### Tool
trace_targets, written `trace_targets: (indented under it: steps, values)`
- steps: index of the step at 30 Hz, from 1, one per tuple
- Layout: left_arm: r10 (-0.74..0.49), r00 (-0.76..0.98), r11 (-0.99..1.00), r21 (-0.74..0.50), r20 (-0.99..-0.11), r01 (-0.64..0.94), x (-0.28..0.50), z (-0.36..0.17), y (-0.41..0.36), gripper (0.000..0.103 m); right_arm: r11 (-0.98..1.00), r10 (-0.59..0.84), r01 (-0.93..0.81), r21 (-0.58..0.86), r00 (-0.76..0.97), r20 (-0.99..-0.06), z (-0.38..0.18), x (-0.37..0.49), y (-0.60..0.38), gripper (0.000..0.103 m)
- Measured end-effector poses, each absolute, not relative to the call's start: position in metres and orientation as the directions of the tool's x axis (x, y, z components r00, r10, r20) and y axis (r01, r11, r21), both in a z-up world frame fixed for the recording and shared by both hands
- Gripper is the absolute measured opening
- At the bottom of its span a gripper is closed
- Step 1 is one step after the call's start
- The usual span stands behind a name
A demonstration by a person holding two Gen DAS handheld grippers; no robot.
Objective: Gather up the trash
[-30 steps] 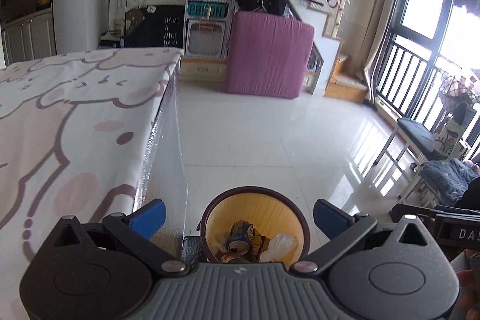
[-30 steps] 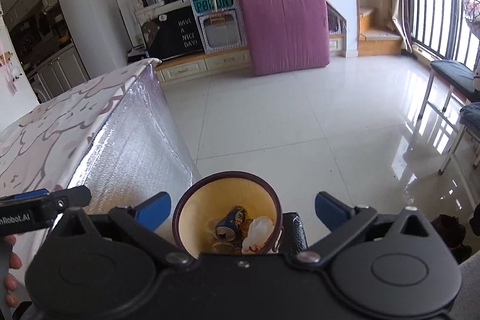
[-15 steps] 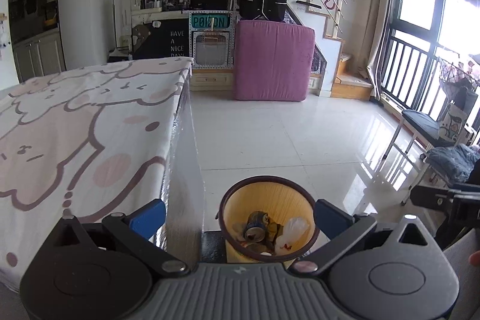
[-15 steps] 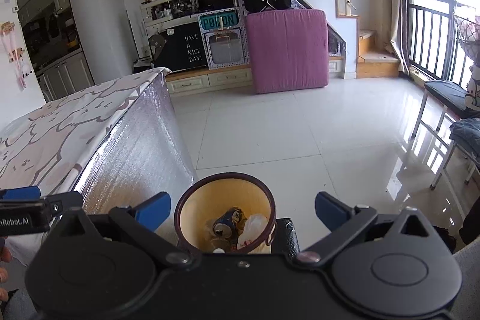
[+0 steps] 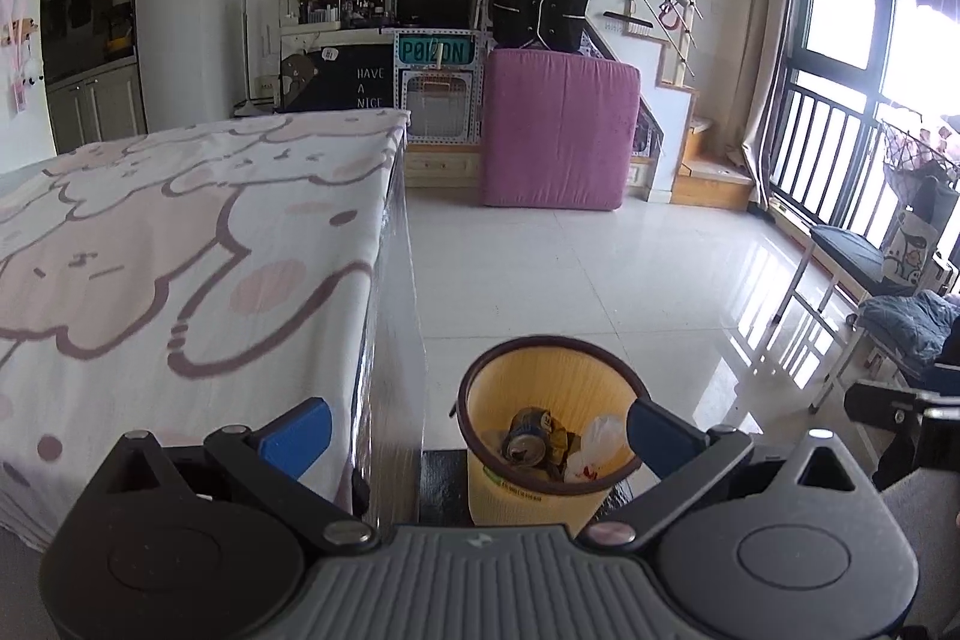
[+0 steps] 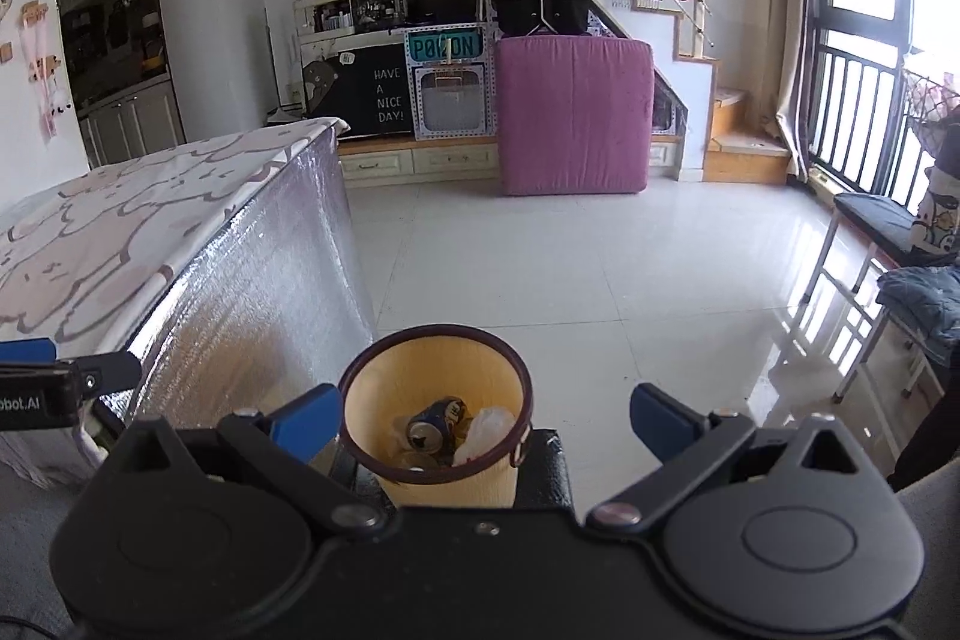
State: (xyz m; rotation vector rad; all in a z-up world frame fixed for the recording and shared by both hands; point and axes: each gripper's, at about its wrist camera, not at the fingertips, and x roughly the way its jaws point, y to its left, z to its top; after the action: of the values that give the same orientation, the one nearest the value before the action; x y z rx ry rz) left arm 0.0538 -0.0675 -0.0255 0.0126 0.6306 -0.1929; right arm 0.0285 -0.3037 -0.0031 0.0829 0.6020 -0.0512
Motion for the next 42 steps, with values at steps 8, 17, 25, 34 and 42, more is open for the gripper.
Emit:
trace_targets:
  steps: [8,17,25,34,42]
  values:
    - [-0.156,0.801,0.986,-0.043,-0.578,0.161,0.042,-0.038,-0.062,0.103,0.994,-0.042,0.094,0.064,0.830,-0.556,-0.009,0.018,-0.302,0.103]
    - [-0.152,0.801,0.986,-0.036,-0.579,0.162,0.037,-0.040,-0.064,0.103,0.992,-0.052,0.105,0.065,0.833,-0.551,-0.014,0.015,-0.299,0.103]
    - [-0.155,0.800,0.985,-0.029,-0.580,0.170,0.036,-0.041,-0.066,0.103,0.992,-0.057,0.110,0.063,0.830,-0.555,-0.019,0.013,-0.299,0.103]
    - [-0.154,0.800,0.985,-0.026,-0.580,0.171,0.035,-0.041,-0.067,0.103,0.992,-0.057,0.110,0.062,0.829,-0.556,-0.020,0.012,-0.299,0.103]
    - [-0.152,0.801,0.985,-0.027,-0.579,0.168,0.035,-0.042,-0.066,0.103,0.992,-0.056,0.109,0.062,0.829,-0.557,-0.021,0.012,-0.298,0.103]
